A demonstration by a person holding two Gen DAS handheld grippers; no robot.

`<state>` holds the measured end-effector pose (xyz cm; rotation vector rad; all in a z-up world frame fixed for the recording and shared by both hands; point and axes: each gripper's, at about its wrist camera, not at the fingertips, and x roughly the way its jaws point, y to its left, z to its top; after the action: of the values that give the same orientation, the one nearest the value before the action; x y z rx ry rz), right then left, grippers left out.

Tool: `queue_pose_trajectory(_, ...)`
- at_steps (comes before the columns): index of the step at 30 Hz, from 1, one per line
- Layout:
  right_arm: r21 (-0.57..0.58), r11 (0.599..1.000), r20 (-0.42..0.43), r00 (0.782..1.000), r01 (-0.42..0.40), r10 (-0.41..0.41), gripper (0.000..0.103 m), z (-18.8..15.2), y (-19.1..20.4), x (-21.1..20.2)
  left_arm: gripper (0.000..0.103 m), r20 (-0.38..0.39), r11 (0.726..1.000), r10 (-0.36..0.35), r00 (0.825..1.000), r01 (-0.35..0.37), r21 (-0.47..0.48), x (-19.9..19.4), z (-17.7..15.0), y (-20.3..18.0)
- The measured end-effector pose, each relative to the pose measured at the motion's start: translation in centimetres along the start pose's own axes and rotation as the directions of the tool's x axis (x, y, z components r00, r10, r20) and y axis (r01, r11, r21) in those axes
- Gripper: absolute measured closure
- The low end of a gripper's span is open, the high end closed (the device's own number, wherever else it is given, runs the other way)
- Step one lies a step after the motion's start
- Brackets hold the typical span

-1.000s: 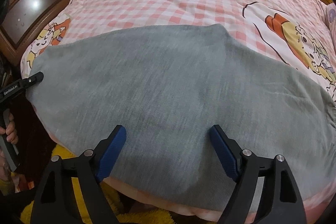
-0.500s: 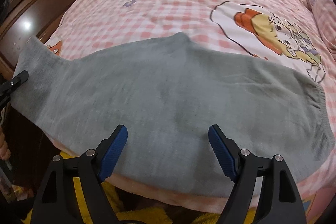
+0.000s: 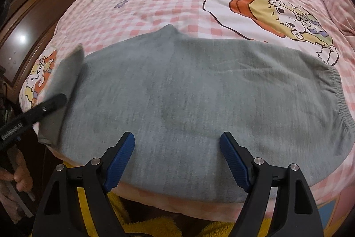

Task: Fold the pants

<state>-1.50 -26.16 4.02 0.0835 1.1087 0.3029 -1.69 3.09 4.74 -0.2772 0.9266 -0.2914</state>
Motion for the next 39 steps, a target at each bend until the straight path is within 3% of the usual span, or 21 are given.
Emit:
queue_pose_trajectory(2, -0.005, 1.0, 0.0, 1.0, 0.0, 0.0, 0.021, 0.2, 0.2, 0.0, 0.093, -0.022, 1.0, -0.006, 1.0, 0.006, 0.006, 0.9, -0.3, -0.3)
queue_pose_trajectory(5, -0.014, 1.0, 0.001, 1.0, -0.017, 0.017, 0.021, 0.7, 0.5, -0.1, 0.084, -0.066, 1.0, -0.025, 0.998, 0.026, 0.006, 1.8, -0.6, -0.6)
queue_pose_trajectory(7, -0.014, 0.999, 0.001, 1.0, -0.031, 0.031, 0.021, 1.1, 0.8, 0.0, 0.069, -0.072, 0.999, -0.043, 0.997, 0.043, 0.009, 1.5, -0.8, -0.8)
queue_pose_trajectory(10, -0.012, 0.998, 0.001, 0.998, -0.061, 0.061, 0.021, 1.8, 1.6, 0.1, 0.058, -0.056, 0.998, -0.046, 0.997, 0.047, 0.028, 0.0, -1.1, -1.1)
queue_pose_trajectory(18, -0.013, 0.978, -0.03, 0.978, -0.207, 0.207, 0.021, 3.5, 5.2, 1.3, 0.057, 0.019, 1.0, 0.011, 1.0, -0.011, 0.012, -3.9, -1.0, 0.3)
queue_pose_trajectory(22, -0.013, 0.968, -0.052, 0.967, -0.251, 0.25, 0.021, 3.9, 6.8, 2.1, 0.057, 0.005, 0.996, 0.085, 0.996, -0.085, -0.004, -3.9, -1.6, 1.7)
queue_pose_trajectory(29, -0.036, 0.964, -0.088, 0.961, -0.265, 0.261, 0.023, 4.0, 8.9, 3.4, 0.057, -0.031, 0.994, 0.108, 0.994, -0.108, -0.01, -2.8, -3.1, 2.7)
queue_pose_trajectory(32, -0.056, 0.967, -0.101, 0.965, -0.247, 0.24, 0.044, 3.8, 9.5, 4.0, 0.057, -0.04, 0.993, 0.119, 0.992, -0.119, -0.004, -2.3, -3.5, 2.5)
queue_pose_trajectory(34, -0.057, 0.966, -0.107, 0.963, -0.253, 0.246, 0.063, 3.7, 9.8, 4.3, 0.057, -0.041, 0.993, 0.122, 0.992, -0.122, -0.002, -2.1, -3.5, 2.5)
queue_pose_trajectory(39, -0.05, 0.958, -0.11, 0.955, -0.281, 0.274, 0.079, 3.8, 10.2, 4.6, 0.057, -0.039, 0.993, 0.113, 0.993, -0.113, -0.012, -2.1, -3.6, 2.7)
